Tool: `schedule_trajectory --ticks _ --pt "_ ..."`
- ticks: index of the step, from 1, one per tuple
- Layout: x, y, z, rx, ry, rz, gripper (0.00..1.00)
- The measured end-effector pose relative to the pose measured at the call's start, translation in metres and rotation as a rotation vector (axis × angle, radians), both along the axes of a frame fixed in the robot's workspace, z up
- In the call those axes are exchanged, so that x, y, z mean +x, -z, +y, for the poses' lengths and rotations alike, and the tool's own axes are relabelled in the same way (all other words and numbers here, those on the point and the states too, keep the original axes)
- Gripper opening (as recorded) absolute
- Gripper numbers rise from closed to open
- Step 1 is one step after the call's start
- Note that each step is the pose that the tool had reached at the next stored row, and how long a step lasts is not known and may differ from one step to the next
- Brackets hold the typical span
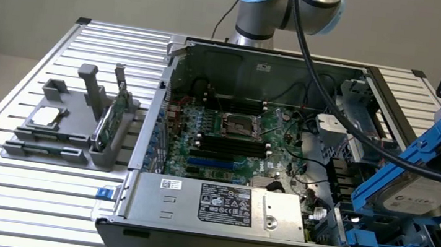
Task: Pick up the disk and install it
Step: 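Pick up the disk, then insert the disk into the insertion slot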
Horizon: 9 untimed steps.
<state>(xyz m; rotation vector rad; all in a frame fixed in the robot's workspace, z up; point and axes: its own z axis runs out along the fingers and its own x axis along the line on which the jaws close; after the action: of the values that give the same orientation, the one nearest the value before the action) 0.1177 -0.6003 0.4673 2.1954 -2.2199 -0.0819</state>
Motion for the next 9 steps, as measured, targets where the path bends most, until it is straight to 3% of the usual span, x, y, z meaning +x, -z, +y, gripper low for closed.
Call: schedule_trajectory --ticks 9 --pt "0.0 0.0 0.0 -0.0001 0.0 0.0 0.33"
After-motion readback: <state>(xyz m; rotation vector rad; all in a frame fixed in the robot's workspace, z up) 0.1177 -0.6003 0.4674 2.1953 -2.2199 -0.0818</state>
